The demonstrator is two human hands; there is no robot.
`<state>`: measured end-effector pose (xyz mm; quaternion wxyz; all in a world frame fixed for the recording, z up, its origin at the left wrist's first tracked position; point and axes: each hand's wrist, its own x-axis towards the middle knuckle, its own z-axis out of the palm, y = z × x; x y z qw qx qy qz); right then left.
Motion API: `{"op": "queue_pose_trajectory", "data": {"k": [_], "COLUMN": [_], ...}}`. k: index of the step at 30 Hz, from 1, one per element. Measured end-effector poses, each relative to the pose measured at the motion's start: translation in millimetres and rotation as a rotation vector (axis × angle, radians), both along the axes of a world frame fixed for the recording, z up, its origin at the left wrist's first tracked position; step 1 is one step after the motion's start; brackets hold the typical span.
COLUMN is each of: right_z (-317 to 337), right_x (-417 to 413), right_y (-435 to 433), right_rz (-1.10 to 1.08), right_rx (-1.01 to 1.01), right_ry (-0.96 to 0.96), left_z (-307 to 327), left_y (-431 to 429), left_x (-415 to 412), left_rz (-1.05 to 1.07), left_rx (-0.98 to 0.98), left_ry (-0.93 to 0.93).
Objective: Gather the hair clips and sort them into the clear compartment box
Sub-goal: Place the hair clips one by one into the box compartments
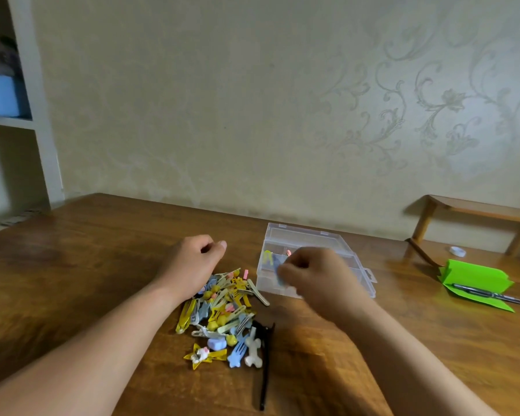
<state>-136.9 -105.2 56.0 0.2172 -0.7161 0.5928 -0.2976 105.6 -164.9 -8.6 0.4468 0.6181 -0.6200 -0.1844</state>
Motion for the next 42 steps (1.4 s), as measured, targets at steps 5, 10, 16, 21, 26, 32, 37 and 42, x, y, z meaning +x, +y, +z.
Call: {"op": "queue_pose_trajectory", "data": {"k": [5, 10, 16, 21, 26, 32, 37, 42], "right_z": [22, 22, 9, 3, -1, -4, -7, -17], "right_x": [-46, -63, -51, -47, -49, -45, -20, -5], "right_y": [-51, -103, -115, -119, -114, -68, -12, 11], "right_rz": [-0.196, -0.271, -0.336, -0.309, -0.339, -0.297, -0.006, 0.207], "right_rx": [-0.048, 0.075, 0.132, 0.138, 0.085, -0.231, -0.303, -0.054], "right_ry": [-0.106, 0.122, 0.5, 0.53, 0.428, 0.166, 0.062, 0.141], "left_z": [-1, -1, -3, -4, -2, 1, 2, 2], "left_y": [-2, -3, -4, -5, -2, 0, 3, 6], "left_x": [1, -1, 2, 2, 1, 0, 0, 2], "left_rz": [-0.01, -0.011, -0.011, -0.013, -0.01, -0.015, -0.003, -0.03], "left_rx": [0.012, 0.023, 0.027, 0.04, 0.03, 0.022, 0.035, 0.027], "left_ry": [0.032, 0.026, 0.029, 0.017, -0.016, -0.022, -0.02, -0.016]}}
